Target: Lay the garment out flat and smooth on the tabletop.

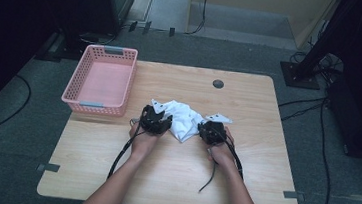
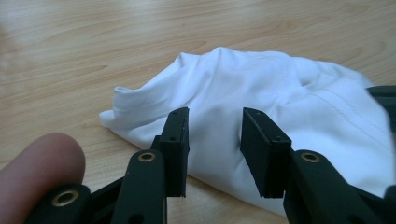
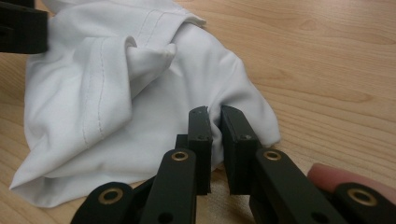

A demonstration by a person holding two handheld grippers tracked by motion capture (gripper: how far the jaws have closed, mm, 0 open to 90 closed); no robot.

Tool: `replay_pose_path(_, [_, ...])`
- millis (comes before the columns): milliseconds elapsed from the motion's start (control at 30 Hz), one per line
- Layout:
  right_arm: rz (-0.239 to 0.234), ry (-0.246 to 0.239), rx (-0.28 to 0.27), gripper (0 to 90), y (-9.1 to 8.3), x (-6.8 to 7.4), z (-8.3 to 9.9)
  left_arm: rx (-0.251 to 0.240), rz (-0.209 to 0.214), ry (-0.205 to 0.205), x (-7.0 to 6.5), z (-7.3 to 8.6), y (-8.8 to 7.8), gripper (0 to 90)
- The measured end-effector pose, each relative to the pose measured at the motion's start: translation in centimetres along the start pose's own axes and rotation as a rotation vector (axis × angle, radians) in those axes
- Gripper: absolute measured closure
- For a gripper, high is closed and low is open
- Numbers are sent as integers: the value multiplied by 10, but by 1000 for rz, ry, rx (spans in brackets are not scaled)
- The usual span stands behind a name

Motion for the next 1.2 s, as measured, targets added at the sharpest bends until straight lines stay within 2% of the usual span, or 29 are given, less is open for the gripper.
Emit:
replay_pose_path(33, [1, -1, 0, 840, 0, 0, 0, 7, 0, -1, 1, 0, 3, 661])
replay_pose_path(133, [3, -4, -1, 840, 0, 0, 0, 26, 3, 20, 1, 2, 8, 802])
replay_pose_path(167, [8, -7, -1, 839, 0, 1, 0, 38, 15, 46, 0, 3, 6, 851])
replay_pose_path(267, [9, -8, 1, 839, 0, 1, 0, 37, 37, 42, 1, 4, 1, 864])
replay_pose_path(467, [7, -17, 1, 839, 0, 0, 0, 34, 71, 49, 12, 12, -18, 869])
replay_pose_path(500, [6, -17, 1, 838, 0, 0, 0, 33, 99, 43, 15, 16, -24, 869])
replay_pose_path(533, [6, -17, 1, 838, 0, 0, 0, 33, 99, 43, 15, 16, -24, 869])
replay_pose_path(567, [13, -15, 2, 838, 0, -1, -1, 30, 131, 42, 16, 20, -32, 868])
replay_pose_path(600, [13, -15, 2, 838, 0, -1, -1, 30, 131, 42, 16, 20, -32, 868])
replay_pose_path(700, [29, -8, 5, 836, 0, -4, -1, 25, 176, 39, 17, 27, -43, 866])
replay_pose_path(800, [30, -1, 6, 835, -1, -6, -1, 41, 192, 56, 17, 35, -51, 871])
replay_pose_path(833, [57, 0, 5, 833, -1, -8, 0, 45, 194, 54, 19, 40, -57, 884])
replay_pose_path(867, [57, 0, 5, 833, -1, -8, 0, 45, 194, 54, 19, 40, -57, 875])
replay_pose_path(933, [87, 4, 5, 832, -2, -13, 0, 35, 203, 8, 25, 41, -63, 864])
replay_pose_path(1033, [71, 19, 0, 831, -3, -17, 1, 3, 216, -39, 26, 35, -65, 810])
replay_pose_path(1100, [76, 15, -3, 830, -3, -16, 1, -9, 236, -41, 20, 28, -63, 708])
replay_pose_path(1200, [85, 3, -9, 829, -3, -15, 2, -26, 245, -20, 2, 16, -55, 617])
Point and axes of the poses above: each handheld gripper's, and its own axes: y roughly forward along the jaws, z roughly out of its underside, x roughly to its left, the point moved 3 cm from there along y, roughly forward along the jaws, and after that the axes turned 5 degrees about z, right-handed, at the moved point
